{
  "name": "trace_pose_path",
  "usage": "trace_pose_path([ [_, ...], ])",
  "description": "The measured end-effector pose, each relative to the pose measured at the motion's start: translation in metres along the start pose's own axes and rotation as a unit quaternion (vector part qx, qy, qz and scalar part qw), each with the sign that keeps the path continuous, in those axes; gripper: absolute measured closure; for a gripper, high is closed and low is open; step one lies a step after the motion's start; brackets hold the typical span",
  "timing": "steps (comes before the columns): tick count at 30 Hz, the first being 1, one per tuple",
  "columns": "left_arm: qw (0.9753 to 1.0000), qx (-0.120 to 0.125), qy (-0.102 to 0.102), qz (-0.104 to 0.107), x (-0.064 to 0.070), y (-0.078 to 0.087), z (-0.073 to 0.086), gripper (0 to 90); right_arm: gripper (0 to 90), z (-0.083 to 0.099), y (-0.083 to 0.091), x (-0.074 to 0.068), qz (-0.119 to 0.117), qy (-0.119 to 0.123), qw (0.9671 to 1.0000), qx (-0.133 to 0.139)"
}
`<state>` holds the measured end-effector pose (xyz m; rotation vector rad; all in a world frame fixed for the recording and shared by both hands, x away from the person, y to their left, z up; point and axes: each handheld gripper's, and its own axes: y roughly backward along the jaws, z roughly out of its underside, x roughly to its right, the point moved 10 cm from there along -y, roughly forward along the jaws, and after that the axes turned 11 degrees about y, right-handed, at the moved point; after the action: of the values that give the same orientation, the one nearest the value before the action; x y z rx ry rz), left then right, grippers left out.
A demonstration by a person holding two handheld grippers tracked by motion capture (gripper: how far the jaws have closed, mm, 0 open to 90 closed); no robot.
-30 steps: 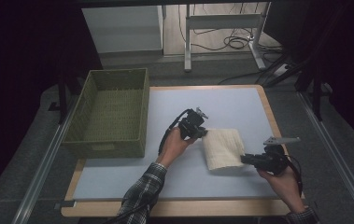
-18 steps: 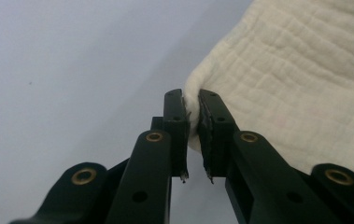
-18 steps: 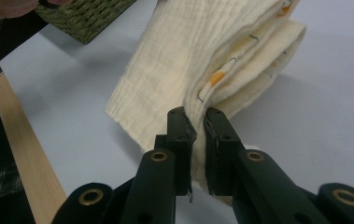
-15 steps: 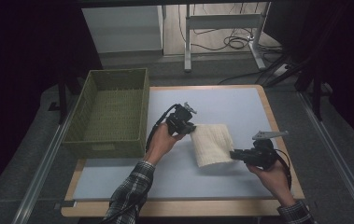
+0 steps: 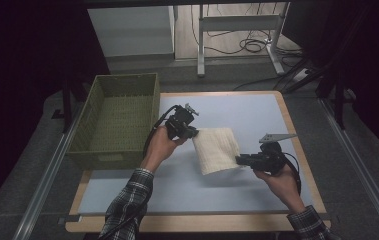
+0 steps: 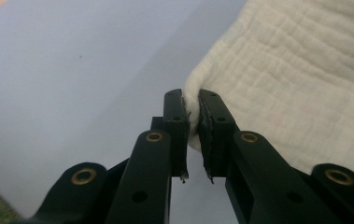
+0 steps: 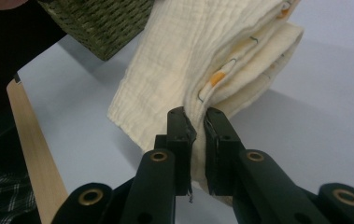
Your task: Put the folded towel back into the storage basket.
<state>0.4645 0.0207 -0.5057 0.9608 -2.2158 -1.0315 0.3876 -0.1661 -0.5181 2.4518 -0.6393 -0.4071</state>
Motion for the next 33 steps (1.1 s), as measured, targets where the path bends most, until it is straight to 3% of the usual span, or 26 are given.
trace_pose_path([
  [16, 0.9995, -0.011, 0.022, -0.019, -0.034, 0.04, 0.006, 82.4, 81.7, -0.035, -0.028, -0.015, -0.027, 0.015, 0.9995, 0.005],
  [33, 0.9975, 0.008, 0.043, -0.055, -0.071, 0.086, 0.006, 82.6, 81.6, -0.084, -0.054, -0.032, -0.057, 0.022, 0.9979, 0.02],
])
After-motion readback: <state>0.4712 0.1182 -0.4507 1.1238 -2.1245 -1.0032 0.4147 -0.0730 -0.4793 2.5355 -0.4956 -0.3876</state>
